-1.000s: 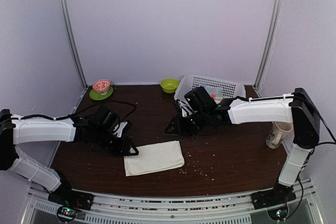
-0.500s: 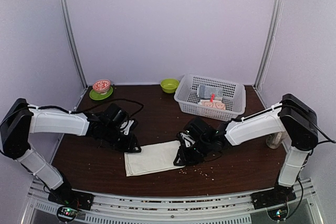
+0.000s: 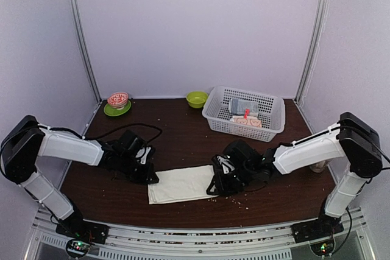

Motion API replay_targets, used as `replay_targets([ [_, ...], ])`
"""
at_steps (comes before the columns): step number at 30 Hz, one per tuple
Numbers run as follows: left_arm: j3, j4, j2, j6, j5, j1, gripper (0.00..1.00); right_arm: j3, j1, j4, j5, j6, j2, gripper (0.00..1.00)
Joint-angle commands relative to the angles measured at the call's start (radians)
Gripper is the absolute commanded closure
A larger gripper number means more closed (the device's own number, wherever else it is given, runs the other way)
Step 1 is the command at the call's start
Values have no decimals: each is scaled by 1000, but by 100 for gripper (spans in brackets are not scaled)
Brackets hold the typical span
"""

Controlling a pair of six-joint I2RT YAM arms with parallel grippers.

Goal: Roll the towels
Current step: Smooth out the towel at the center of the board.

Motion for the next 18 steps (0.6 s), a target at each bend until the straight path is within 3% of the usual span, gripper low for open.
replay_targets([
  [1, -27, -66, -25, 5, -23, 6, 77, 20, 0, -117, 105, -31, -133, 60],
  [4, 23, -122, -98, 14, -13, 6, 60, 29, -6, -193, 227, -1, -180, 53],
  [8, 78, -164, -206, 16, 2, 4, 51, -16, -26, -149, 242, 71, -165, 53],
  [18, 102, -143, -223, 22, 6, 3, 50, 27, -17, -10, 176, 156, -19, 58],
])
